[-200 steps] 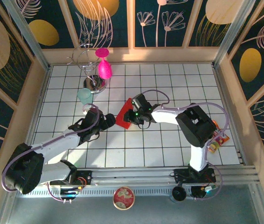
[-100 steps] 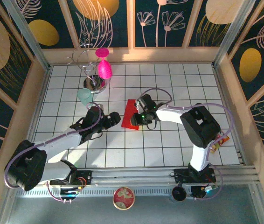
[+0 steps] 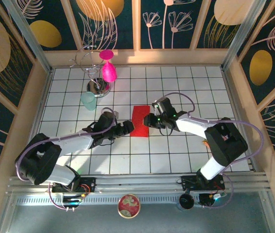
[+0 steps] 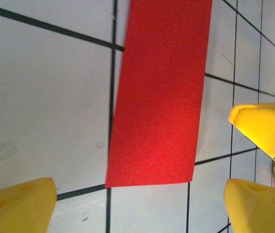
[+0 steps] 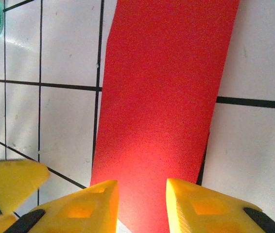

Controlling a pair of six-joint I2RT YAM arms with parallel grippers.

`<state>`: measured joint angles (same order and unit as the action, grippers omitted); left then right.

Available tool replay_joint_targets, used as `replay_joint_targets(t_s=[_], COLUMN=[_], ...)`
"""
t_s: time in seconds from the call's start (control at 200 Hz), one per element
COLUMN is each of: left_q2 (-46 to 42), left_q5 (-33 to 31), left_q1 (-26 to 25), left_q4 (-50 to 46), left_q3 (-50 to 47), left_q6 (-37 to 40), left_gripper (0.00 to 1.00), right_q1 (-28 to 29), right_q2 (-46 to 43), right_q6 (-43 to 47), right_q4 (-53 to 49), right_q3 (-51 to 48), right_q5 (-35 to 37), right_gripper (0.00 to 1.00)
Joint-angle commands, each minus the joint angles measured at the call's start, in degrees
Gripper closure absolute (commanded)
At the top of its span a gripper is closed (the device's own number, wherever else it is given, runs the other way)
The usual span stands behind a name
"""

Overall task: Fold a paper plane with a square sheet of paper (pick it up from the middle)
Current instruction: Third fold the triangle at the center of the table.

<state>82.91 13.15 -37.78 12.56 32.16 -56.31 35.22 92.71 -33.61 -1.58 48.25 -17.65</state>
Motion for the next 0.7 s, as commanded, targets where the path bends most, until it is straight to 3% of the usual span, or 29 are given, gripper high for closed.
replay_joint_targets(t_s=[0.0, 0.446, 0.696], left_q2=[2.5, 7.0, 8.4], left_q5=[3.0, 4.7, 5.1], left_q1=[-0.5, -0.7, -0.6], left_q4=[5.4, 5.9, 5.1], left_q3=[1.1, 1.3, 1.9], left_q6=[-3.4, -5.0, -4.3], left_gripper=[0.2, 0.55, 0.6], right_q1=[-0.2, -1.2, -1.4], right_q2=[2.4, 8.1, 9.3], right_q6=[-3.8, -4.0, -3.0], right_q4=[2.3, 2.5, 1.3], right_q3=[1.0, 0.8, 0.0], right_q5=[-0.1, -1.6, -0.9], right_gripper=[0.7, 0.73, 0.74])
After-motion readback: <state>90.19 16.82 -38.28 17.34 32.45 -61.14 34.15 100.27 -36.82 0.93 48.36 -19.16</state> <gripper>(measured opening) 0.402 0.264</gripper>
